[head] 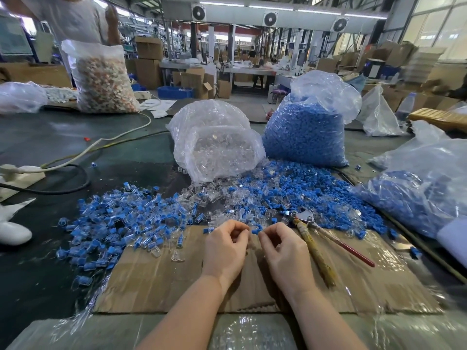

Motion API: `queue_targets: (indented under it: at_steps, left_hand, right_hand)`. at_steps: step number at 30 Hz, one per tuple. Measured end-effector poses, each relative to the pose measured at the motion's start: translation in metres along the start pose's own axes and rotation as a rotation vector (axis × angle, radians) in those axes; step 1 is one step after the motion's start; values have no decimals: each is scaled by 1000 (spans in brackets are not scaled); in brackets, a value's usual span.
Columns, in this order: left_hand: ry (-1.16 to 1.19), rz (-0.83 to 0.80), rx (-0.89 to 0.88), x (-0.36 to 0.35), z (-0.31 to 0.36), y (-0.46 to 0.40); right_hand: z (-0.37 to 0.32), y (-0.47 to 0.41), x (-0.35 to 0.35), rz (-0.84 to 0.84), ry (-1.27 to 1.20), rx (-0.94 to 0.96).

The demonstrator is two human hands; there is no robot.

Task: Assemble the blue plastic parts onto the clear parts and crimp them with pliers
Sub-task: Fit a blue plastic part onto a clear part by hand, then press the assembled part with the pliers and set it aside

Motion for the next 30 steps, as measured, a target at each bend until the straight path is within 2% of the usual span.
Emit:
queue_targets:
  at_steps: [6,19,27,30]
  left_hand:
    - [2,-50,-4,-2,2,3]
    - [-93,-141,-82,-7,7,7]
    - [64,-125,3,-6,5,5]
    - [53,-137,10,-6,3,5]
  right_hand:
    - [-5,0,3,34,80,69]
    - [-6,1,-1,7,187,84]
    - [-16,1,2,14,83,137]
    - [-17,2,4,29,55,148]
Point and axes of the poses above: each hand's wrist, its own y-axis away from the middle knuckle, its own x-axis out of the back of the hand, z = x × y, the point moved 9 cm from there along -y, towards the middle knuckle, and after that the axes turned 9 degrees about z, right-handed, at the moved point
